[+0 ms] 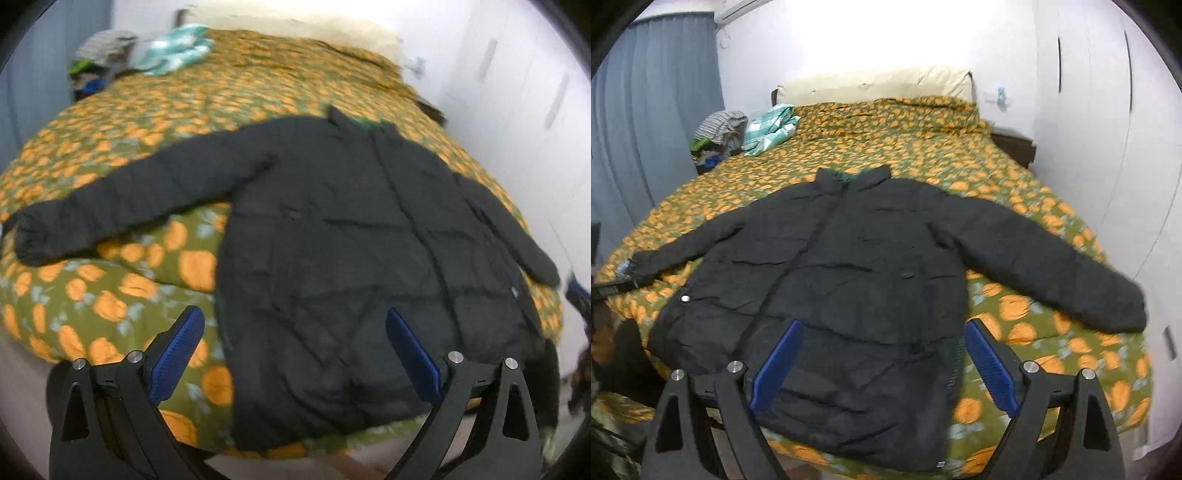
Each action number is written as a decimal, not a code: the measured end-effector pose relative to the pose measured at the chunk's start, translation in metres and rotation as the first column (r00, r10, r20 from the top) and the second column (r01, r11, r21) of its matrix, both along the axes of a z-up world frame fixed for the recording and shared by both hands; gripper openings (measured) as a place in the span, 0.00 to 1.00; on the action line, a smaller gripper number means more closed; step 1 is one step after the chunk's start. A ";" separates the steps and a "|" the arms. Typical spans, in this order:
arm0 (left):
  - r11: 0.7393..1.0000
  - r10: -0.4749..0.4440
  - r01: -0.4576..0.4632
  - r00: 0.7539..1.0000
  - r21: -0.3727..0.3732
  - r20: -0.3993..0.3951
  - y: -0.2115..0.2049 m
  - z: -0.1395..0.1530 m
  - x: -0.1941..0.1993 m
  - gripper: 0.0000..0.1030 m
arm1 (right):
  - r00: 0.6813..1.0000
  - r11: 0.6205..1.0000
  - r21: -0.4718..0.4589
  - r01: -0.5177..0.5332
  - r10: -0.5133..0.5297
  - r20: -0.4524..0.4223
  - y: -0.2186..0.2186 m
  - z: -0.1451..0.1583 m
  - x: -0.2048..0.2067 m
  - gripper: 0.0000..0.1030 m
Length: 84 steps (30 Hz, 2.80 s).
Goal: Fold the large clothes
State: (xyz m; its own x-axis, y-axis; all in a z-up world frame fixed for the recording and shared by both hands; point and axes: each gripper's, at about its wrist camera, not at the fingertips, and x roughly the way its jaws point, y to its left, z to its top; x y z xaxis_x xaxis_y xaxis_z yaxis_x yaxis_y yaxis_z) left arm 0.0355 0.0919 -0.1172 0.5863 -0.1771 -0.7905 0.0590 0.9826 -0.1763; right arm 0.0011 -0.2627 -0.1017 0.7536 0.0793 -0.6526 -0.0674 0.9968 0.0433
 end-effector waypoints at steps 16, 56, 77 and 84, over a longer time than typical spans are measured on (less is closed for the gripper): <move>1.000 0.018 -0.019 0.995 0.010 0.094 0.001 0.019 -0.004 0.96 | 0.999 0.999 0.026 0.033 -0.032 -0.040 0.012 0.001 -0.001 0.89; 0.987 0.027 -0.047 0.992 0.156 0.123 0.002 0.015 -0.002 0.96 | 0.987 0.992 -0.026 0.124 -0.126 -0.097 0.010 -0.022 0.016 0.89; 0.979 0.019 -0.042 0.993 0.200 0.118 -0.018 0.029 0.009 0.96 | 0.562 0.307 0.557 0.771 -0.739 -0.371 -0.361 -0.129 0.022 0.88; 0.975 0.026 -0.049 0.994 0.218 0.111 -0.017 0.032 0.012 0.96 | 0.454 0.299 0.454 0.840 -0.845 -0.284 -0.368 -0.114 0.042 0.13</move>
